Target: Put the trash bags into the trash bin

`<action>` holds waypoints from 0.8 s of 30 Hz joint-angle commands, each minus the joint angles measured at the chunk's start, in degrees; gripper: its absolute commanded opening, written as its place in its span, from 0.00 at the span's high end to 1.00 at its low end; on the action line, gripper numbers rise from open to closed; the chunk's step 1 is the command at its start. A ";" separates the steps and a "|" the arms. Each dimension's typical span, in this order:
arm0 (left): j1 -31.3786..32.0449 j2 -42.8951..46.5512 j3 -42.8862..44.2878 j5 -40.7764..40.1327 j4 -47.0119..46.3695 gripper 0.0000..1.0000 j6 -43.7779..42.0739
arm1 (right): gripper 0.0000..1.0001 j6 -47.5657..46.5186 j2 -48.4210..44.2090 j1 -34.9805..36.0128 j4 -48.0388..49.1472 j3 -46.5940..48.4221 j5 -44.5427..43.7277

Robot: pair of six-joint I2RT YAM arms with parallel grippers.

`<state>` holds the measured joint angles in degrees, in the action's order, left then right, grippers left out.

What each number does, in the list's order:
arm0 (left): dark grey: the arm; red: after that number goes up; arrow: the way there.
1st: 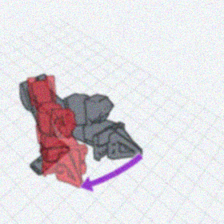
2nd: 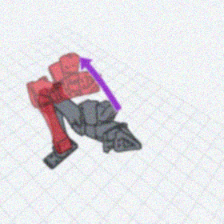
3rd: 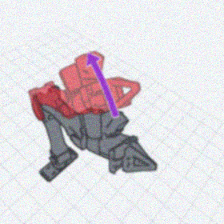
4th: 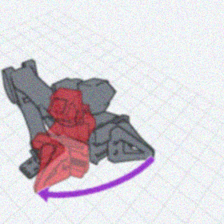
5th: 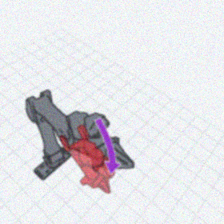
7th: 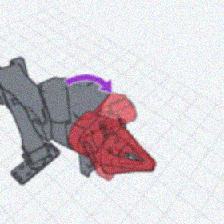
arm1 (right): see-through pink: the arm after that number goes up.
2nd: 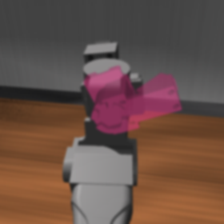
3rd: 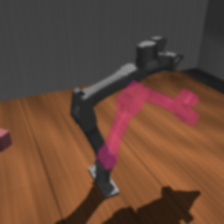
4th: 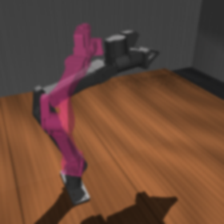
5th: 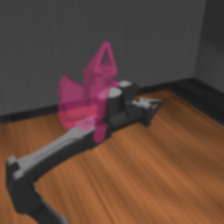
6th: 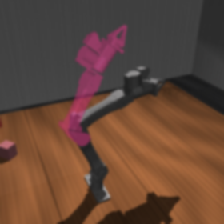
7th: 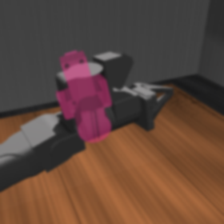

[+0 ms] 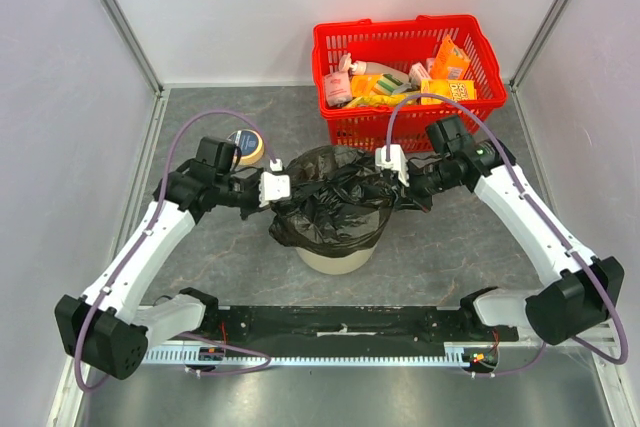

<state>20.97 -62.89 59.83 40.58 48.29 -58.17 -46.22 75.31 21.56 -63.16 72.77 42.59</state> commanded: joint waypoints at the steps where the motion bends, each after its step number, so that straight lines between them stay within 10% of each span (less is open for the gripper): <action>1: 0.65 0.40 -3.05 1.79 -2.76 0.98 2.45 | 1.00 1.21 -3.41 0.59 3.21 -2.98 -0.83; 24: 0.47 6.73 -15.80 -3.66 -15.86 0.98 5.44 | 1.00 6.75 -9.48 -1.08 14.90 -16.25 -5.76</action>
<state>21.37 -58.19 46.11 39.00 34.72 -55.20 -41.23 66.92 20.86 -50.59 58.26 37.41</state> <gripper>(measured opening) 0.023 0.007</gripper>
